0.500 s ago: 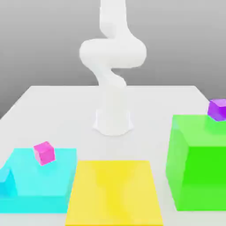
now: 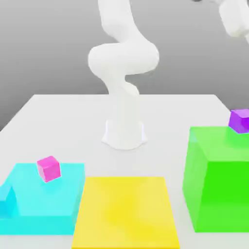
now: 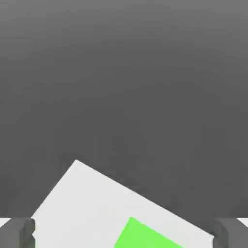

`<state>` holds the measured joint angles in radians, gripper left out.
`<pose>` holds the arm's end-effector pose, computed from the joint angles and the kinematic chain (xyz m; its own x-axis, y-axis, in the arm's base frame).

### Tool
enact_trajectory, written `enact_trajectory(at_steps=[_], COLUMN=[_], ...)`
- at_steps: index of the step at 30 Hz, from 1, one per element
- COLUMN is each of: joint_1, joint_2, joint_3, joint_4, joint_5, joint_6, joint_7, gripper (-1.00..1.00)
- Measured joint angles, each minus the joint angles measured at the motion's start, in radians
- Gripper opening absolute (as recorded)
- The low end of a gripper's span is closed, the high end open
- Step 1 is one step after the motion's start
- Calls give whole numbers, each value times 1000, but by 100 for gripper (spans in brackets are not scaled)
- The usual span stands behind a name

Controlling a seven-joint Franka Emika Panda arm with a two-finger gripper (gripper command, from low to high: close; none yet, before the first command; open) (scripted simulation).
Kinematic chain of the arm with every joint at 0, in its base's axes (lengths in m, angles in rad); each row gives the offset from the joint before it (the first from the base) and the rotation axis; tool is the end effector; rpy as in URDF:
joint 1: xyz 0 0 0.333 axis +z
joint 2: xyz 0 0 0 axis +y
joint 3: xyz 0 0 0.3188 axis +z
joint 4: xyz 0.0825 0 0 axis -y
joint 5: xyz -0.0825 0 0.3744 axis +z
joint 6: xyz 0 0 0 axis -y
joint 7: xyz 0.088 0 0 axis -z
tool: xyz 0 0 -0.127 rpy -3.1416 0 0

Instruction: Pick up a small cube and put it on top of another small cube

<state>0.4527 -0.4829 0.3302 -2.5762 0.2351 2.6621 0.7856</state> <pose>0.3090 0.3081 0.4676 0.9126 -0.2348 0.3348 -0.0850 -0.9097 -0.4064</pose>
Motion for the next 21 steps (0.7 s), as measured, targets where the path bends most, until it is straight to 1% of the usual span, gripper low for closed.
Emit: enact_trajectory(at_steps=[8, 10, 12, 17, 18, 19, 20, 21], joint_1=[186, 191, 142, -37, -59, -86, -57, -18], joint_2=[193, 252, 294, 379, 406, 440, 478, 516], joint_3=[188, 234, 248, 233, 221, 203, 161, 91], joint_4=[-171, -225, -267, -358, -366, -368, -365, -360], joint_5=[102, 111, 90, -26, -75, -145, -232, -319], joint_6=[181, 220, 229, 219, 232, 254, 280, 306], joint_7=[69, 128, 214, 476, 529, 588, 654, 717], gripper=[0, 0, 0, 0, 0, 0, 0, 0])
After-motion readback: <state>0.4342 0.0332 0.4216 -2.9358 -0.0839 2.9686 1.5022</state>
